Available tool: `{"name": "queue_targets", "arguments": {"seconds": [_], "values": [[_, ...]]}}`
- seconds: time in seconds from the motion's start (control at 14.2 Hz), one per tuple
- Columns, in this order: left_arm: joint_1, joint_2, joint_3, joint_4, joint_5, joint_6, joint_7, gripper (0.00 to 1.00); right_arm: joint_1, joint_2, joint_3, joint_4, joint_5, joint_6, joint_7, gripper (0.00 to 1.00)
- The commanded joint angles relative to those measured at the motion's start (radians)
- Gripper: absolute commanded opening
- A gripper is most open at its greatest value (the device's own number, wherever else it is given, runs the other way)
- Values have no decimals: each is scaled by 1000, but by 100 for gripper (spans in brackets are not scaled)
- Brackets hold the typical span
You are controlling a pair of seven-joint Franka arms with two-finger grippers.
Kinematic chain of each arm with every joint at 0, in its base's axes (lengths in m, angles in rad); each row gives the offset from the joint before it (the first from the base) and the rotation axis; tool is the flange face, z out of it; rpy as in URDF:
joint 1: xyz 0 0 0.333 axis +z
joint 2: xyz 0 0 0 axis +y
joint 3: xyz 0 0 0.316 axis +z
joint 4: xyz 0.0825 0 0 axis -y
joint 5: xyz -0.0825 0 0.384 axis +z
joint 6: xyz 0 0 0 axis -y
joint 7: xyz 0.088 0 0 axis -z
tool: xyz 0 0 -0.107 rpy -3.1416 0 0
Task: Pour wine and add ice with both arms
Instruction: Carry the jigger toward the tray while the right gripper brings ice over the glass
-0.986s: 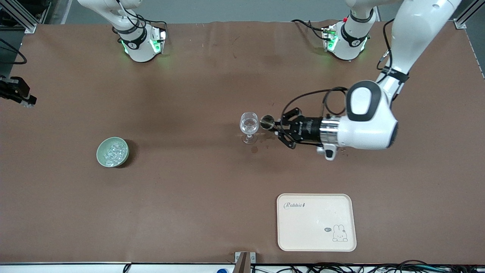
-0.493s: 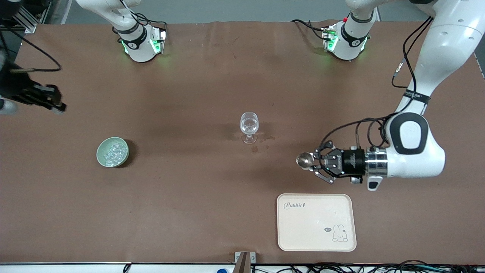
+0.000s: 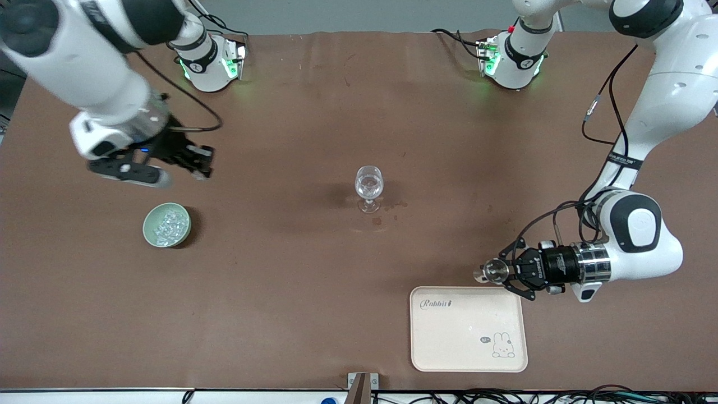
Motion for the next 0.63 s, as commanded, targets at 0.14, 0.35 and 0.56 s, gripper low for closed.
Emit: {"name": "queue_targets", "arguments": {"seconds": [0.14, 0.35, 0.56], "values": [[-24, 123, 30, 83, -25, 76, 117, 1, 160, 181, -13, 133, -2, 32, 184, 6], [-38, 176, 52, 120, -25, 128, 154, 1, 236, 275, -13, 170, -2, 124, 288, 6], [-70, 209, 96, 151, -26, 168, 157, 1, 286, 335, -13, 172, -2, 231, 340, 6]]}}
